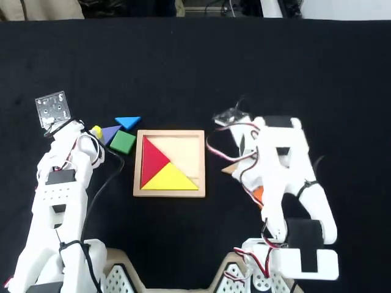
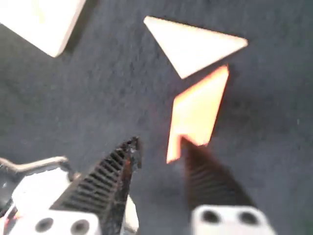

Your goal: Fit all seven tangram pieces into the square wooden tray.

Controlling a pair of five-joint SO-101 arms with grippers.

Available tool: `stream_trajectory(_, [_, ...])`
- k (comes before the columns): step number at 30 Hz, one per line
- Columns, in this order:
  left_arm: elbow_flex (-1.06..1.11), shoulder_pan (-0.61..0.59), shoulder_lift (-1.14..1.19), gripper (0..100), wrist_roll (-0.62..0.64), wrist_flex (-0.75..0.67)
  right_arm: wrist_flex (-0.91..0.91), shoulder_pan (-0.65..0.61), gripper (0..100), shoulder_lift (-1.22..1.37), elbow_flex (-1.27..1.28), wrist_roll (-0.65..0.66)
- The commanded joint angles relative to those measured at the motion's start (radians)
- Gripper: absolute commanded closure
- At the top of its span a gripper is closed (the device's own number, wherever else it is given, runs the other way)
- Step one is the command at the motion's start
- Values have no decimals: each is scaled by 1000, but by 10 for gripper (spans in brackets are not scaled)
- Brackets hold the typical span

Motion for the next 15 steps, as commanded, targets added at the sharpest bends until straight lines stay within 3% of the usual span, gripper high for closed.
stream_trajectory(1, [-27,15,-2,848,-11,-12,-137,-3,679,-45,79,127])
stream_trajectory(4, [-27,15,-2,848,-11,-12,-230,-2,708,-42,131,207])
stream_trajectory(15, [-25,15,-2,848,-11,-12,-342,3,721,91,137,210])
